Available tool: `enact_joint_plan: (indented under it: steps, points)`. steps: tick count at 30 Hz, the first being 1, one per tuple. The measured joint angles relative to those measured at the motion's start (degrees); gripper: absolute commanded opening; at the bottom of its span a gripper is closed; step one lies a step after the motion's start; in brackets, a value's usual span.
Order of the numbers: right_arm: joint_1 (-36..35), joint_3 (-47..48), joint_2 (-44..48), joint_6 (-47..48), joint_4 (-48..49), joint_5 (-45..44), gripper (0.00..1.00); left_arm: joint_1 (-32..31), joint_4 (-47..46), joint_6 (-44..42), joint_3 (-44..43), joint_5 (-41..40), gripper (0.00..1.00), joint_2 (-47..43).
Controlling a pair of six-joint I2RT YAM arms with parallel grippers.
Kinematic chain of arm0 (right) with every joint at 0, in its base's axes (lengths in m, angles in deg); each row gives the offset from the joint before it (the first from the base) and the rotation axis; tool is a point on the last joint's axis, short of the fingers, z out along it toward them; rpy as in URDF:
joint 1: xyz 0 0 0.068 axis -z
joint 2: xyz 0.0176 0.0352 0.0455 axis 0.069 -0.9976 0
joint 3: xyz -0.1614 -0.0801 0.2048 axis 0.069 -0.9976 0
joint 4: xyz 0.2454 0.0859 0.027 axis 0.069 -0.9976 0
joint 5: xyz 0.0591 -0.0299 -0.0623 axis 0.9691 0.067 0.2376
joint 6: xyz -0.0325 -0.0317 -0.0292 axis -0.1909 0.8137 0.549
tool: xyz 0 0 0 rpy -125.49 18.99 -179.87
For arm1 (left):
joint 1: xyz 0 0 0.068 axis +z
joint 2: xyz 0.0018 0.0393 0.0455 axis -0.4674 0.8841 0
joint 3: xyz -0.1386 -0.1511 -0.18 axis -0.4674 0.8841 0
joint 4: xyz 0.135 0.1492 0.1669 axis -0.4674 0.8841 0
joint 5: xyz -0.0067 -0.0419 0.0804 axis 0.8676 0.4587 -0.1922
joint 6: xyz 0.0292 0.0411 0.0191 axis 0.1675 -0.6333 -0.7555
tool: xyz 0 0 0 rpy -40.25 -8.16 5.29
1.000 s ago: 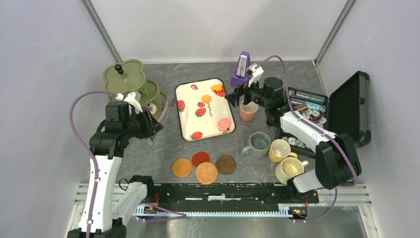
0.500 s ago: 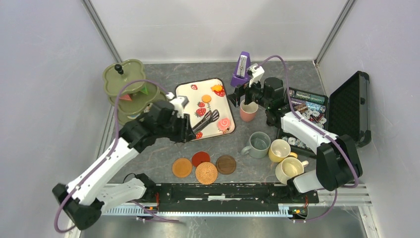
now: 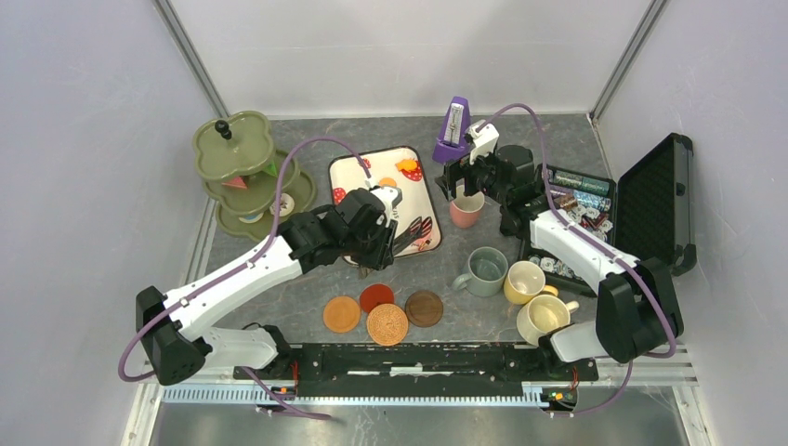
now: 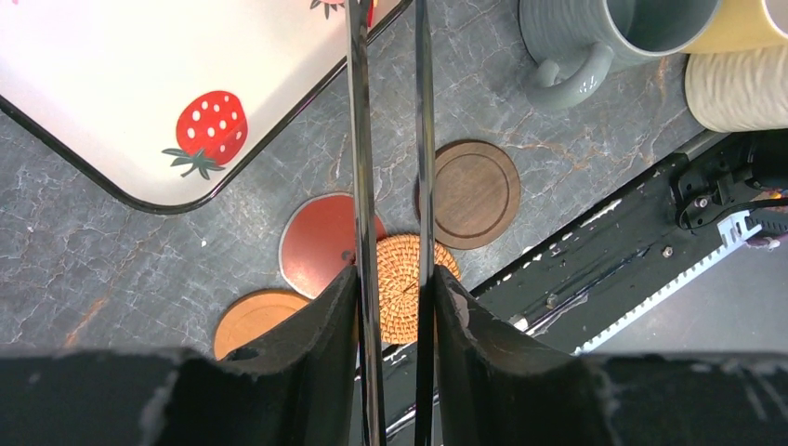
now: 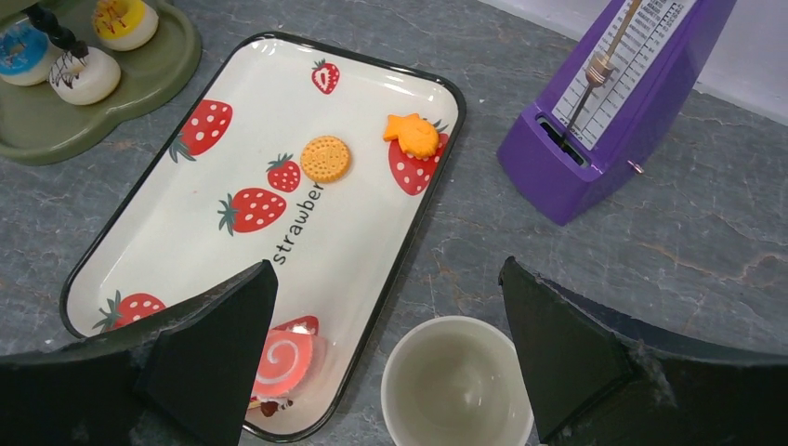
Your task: Serve the afternoon tea
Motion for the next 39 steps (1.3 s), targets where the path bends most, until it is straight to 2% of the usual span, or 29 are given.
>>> enact_joint_plan:
  steps: [8,16,25,32,39]
  points:
    - [0.00,0.09,0.00,0.55,-0.37,-0.11,0.98,-0.09,-1.79,0.28,0.00,-0.09,0.35,1.05]
    - [0.00,0.11,0.00,0.57,-0.39,-0.11,0.98,0.66,-3.52,2.91,0.17,-0.33,0.30,7.06]
    - [0.00,0.13,-0.04,0.55,-0.37,-0.02,0.98,6.43,-4.39,4.55,2.45,-0.39,0.30,7.74]
    - [0.00,0.96,-1.01,0.50,-0.35,0.15,0.98,11.85,-4.48,4.66,6.05,-0.02,0.30,4.17]
    - [0.00,0.96,-1.03,0.48,-0.35,0.15,0.98,13.20,-4.26,4.66,6.12,0.42,0.32,3.04]
